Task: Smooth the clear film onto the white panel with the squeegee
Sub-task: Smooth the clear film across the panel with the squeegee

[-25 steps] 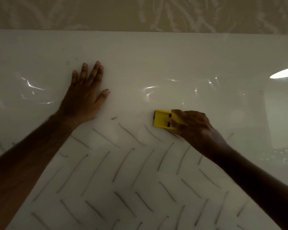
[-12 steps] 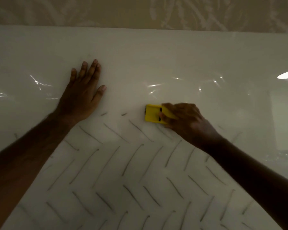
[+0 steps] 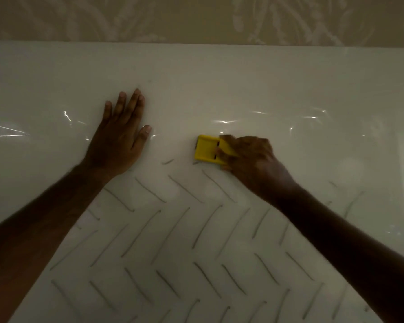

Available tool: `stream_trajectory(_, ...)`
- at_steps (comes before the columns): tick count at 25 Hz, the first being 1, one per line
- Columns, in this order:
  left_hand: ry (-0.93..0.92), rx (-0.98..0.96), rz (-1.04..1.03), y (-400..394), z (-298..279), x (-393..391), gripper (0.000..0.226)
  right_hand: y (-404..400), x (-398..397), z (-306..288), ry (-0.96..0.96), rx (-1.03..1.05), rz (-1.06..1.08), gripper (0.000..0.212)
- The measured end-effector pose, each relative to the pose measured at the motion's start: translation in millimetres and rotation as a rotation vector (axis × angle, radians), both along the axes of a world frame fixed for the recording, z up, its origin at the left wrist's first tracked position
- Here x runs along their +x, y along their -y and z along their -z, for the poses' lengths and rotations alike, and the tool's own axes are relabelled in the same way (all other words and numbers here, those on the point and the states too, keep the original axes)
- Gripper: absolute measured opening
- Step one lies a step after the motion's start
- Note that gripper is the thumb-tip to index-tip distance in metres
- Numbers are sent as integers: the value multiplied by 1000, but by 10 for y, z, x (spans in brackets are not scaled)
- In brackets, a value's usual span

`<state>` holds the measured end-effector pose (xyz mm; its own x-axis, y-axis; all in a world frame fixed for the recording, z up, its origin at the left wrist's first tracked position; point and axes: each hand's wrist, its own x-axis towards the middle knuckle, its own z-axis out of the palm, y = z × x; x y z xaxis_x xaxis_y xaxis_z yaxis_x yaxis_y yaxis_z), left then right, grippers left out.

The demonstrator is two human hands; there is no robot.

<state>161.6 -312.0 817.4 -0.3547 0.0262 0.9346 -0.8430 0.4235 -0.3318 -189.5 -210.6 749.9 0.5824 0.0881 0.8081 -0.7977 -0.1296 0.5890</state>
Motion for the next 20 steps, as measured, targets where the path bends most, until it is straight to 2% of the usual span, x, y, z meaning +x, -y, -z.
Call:
stream_trajectory(3, 12, 4, 23, 26, 18, 164, 72, -76, -42, 363, -83, 30, -20, 46)
stream_trajectory(5, 15, -13, 12, 48, 36, 287, 71, -220, -225, 452, -117, 62, 34, 38)
stream_trajectory(8, 25, -65, 3, 79, 68, 365, 71, -262, -313, 246, -28, 35, 75, 34)
stream_trajectory(12, -9, -75, 1, 73, 70, 313, 72, 24, 362, -136, 137, 24, -6, 37)
stream_trajectory(15, 9, -69, -7, 79, 75, 364, 71, 136, 770, 97, 91, 34, -30, 35)
stream_trajectory(18, 35, -57, -9, 84, 82, 514, 70, 54, 598, 378, 5, 58, 7, 33)
stream_trajectory(20, 74, -48, -16, 96, 74, 633, 70, -14, 423, 339, 29, 48, 11, 31)
